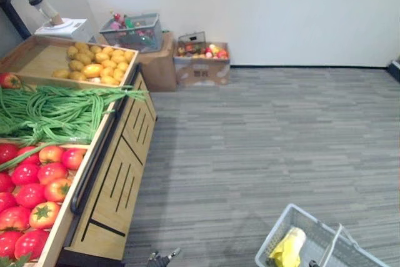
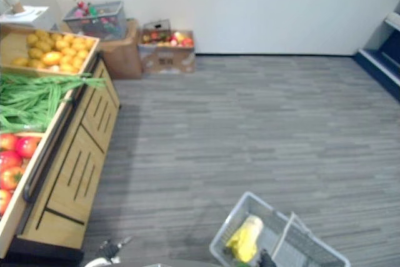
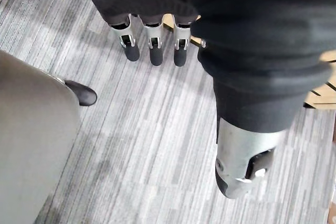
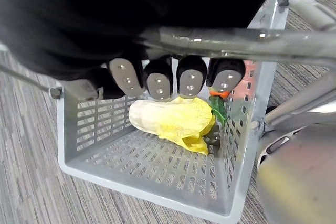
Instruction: Pick vegetable in the basket
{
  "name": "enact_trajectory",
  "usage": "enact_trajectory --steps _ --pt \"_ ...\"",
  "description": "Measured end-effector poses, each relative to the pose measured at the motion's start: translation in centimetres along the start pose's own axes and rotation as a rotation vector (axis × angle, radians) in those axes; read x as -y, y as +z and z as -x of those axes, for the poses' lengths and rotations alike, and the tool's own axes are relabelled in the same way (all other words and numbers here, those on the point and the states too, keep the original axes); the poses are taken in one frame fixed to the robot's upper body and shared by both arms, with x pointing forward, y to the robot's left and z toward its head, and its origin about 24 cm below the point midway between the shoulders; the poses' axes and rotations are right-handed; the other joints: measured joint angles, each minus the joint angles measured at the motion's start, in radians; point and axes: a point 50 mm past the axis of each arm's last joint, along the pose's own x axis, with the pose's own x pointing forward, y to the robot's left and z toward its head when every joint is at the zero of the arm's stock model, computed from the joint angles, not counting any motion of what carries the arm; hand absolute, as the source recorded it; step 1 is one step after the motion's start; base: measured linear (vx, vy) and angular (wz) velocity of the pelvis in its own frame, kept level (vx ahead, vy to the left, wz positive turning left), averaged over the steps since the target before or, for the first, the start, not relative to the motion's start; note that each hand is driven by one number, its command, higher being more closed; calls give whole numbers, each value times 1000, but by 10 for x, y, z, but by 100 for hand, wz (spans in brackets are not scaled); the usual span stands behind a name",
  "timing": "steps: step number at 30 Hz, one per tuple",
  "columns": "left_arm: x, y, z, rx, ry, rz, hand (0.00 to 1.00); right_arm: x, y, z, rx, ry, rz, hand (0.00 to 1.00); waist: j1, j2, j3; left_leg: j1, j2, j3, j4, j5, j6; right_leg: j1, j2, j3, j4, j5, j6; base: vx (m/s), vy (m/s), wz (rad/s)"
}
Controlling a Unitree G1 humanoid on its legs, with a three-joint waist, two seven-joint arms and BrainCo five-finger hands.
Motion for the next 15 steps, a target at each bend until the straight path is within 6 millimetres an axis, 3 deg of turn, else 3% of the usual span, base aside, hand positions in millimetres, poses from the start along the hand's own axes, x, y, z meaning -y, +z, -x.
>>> enact_trajectory --steps 7,15 --pt "0 1 0 12 -49 -82 0 4 1 0 4 2 -4 100 -20 8 5 25 -2 11 -112 74 3 -26 9 3 -30 -8 7 -188 -28 -5" --pt "1 1 1 31 -65 -121 0 18 1 0 7 -25 4 100 -21 21 1 7 4 15 -117 81 1 -37 20 8 -29 -7 11 -105 -9 0"
